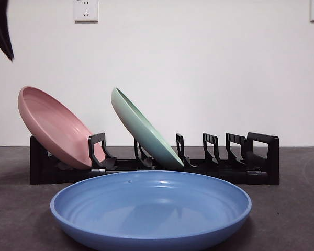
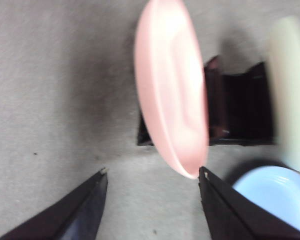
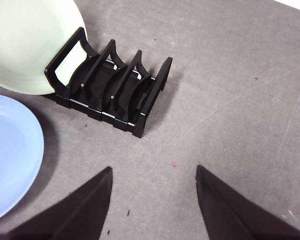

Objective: Place the plate

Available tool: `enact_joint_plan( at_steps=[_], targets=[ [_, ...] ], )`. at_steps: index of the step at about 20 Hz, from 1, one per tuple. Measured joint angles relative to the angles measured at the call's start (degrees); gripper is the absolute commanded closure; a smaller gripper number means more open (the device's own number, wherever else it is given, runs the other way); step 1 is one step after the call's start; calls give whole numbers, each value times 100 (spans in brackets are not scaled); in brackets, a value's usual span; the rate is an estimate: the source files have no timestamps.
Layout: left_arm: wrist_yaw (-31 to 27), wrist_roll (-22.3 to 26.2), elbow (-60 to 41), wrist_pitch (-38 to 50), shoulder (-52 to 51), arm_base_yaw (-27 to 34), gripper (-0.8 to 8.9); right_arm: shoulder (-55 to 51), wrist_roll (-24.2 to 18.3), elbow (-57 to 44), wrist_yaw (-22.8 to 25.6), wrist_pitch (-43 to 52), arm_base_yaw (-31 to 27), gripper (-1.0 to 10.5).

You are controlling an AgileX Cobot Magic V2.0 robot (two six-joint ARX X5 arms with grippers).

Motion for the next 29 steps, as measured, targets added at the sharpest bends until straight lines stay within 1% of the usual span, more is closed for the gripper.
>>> enact_joint_plan(
  at_steps=[6,10,11,16,17,19,20,22,24,29],
  targets=[
    [-1117,-111,881,9,1078,-520,523,0,0,0,17,0,0,680],
    [-1244,-114,1279,37,1663,-647,523,0,0,0,20,0,0,680],
    [-1355,-114,1327,31,1794,-662,523,0,0,0,20,0,0,680],
    [-1504,-114,1392,125,2100,-667,538,0,0,0,22,0,0,680],
    [-1537,-111,1392,190,2103,-667,555,0,0,0,24,0,0,679],
    [-1628,-109,1410,245,2103,-667,686,0,0,0,28,0,0,680],
    [-1635,-109,1412,240,2103,-667,721,0,0,0,33,0,0,680],
    [-1635,-109,1412,234,2103,-667,743,0,0,0,35,0,0,680],
    [-1635,-111,1412,229,2103,-667,791,0,0,0,35,0,0,680],
    [-1670,-111,1414,232,2103,-667,796,0,0,0,35,0,0,680]
  ],
)
